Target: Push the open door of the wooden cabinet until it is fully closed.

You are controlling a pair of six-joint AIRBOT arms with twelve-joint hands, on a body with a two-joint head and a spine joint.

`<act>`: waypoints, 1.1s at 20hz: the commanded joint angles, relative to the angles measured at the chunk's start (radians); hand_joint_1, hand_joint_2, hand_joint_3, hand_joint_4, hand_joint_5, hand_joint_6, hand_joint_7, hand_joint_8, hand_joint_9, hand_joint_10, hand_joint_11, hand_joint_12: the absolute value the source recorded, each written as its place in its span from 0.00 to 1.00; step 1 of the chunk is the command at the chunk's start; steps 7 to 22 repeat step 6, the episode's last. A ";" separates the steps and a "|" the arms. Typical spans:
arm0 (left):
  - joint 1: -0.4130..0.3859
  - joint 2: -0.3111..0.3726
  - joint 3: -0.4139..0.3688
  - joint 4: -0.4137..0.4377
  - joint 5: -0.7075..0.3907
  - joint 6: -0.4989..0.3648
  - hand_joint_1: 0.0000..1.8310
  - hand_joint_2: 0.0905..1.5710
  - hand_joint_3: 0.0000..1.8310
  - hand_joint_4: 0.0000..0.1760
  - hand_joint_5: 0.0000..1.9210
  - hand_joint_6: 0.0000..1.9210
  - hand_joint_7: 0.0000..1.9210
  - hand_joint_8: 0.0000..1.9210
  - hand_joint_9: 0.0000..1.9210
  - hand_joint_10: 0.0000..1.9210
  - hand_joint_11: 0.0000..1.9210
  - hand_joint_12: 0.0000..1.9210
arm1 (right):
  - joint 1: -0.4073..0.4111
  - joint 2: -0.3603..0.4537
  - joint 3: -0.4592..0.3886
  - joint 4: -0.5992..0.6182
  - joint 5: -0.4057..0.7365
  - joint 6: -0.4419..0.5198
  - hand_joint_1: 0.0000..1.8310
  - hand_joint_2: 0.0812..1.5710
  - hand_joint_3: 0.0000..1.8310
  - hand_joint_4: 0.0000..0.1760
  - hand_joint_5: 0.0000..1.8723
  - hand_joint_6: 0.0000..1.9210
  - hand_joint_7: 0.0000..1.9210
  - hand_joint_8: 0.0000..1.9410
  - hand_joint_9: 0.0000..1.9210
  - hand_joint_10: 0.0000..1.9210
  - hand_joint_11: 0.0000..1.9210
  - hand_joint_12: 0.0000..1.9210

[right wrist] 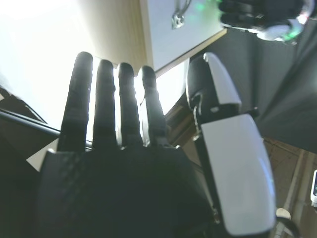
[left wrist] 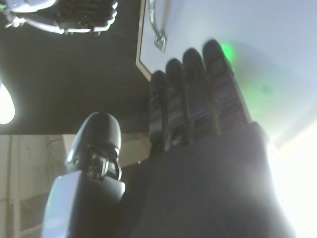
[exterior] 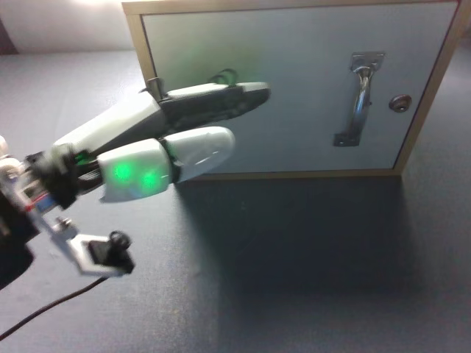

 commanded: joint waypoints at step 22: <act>0.147 0.143 -0.103 -0.154 -0.337 -0.005 0.25 0.95 0.00 0.00 0.16 0.00 0.14 0.00 0.14 0.00 0.03 0.28 | 0.010 0.000 0.003 0.032 0.134 0.018 0.41 0.80 0.00 0.02 0.18 0.00 0.16 0.00 0.16 0.00 0.15 0.08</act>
